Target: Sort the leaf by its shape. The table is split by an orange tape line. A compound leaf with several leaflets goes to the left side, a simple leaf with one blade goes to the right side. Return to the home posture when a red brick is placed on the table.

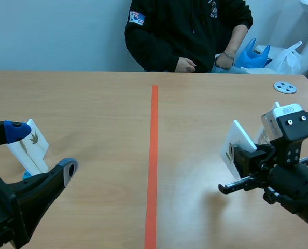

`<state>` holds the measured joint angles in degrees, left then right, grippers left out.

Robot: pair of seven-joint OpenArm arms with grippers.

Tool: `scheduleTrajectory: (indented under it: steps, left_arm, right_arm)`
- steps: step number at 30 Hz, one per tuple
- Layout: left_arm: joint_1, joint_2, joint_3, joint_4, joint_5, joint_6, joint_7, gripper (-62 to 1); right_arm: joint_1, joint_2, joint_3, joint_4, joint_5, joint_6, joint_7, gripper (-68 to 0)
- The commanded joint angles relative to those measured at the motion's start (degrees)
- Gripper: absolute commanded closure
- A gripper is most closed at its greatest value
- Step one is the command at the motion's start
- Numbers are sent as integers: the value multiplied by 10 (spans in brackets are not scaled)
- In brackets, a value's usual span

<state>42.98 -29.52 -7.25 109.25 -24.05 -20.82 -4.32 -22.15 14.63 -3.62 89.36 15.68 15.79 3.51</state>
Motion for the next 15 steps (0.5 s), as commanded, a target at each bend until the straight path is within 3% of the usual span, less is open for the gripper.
scheduleTrajectory:
  steps: [1,10,15]
  left_arm:
    - [-3,3,2,9,-3,1,-6,-623]
    - [-3,3,2,9,-3,1,-6,-623]
    - [-3,3,2,9,-3,1,-6,-623]
  right_arm:
    - [27,3,-4,-27,11,0,7,-15]
    - [95,1,-4,-149,22,-2,34,-15]
    - [104,-4,-4,-178,21,-33,40,-61]
